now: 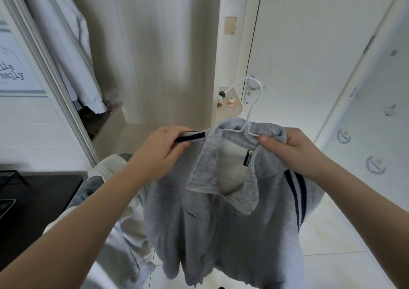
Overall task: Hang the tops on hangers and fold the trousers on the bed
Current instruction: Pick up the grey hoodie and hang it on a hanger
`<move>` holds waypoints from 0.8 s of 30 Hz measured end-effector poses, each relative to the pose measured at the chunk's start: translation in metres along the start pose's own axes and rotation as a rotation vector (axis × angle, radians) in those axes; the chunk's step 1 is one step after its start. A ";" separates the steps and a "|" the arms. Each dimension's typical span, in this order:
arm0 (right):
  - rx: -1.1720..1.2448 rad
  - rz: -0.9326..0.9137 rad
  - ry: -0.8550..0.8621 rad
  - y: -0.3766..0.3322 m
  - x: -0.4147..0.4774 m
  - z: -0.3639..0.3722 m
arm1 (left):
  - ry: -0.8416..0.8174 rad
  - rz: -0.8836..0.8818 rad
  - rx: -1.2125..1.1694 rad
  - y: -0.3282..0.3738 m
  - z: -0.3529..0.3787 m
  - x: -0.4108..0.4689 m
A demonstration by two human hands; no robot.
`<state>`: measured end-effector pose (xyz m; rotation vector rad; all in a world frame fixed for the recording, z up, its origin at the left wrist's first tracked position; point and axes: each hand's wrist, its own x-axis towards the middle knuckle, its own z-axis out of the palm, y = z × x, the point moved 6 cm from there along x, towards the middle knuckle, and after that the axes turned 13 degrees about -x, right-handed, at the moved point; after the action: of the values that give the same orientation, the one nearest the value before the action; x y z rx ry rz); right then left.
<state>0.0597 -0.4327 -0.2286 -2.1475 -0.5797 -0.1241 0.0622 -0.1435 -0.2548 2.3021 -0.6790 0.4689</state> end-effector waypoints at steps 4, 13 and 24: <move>-0.026 -0.006 -0.047 -0.024 0.014 0.008 | 0.167 0.037 -0.076 0.010 -0.018 0.013; -0.230 0.046 -0.078 -0.042 0.014 -0.027 | 0.316 0.031 -0.119 -0.015 -0.071 0.058; -0.216 0.037 0.030 -0.072 0.075 -0.023 | 0.391 0.007 -0.017 -0.045 -0.105 0.166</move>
<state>0.0962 -0.3876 -0.1395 -2.3600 -0.5285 -0.2070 0.2066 -0.0984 -0.1212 2.1055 -0.4941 0.8829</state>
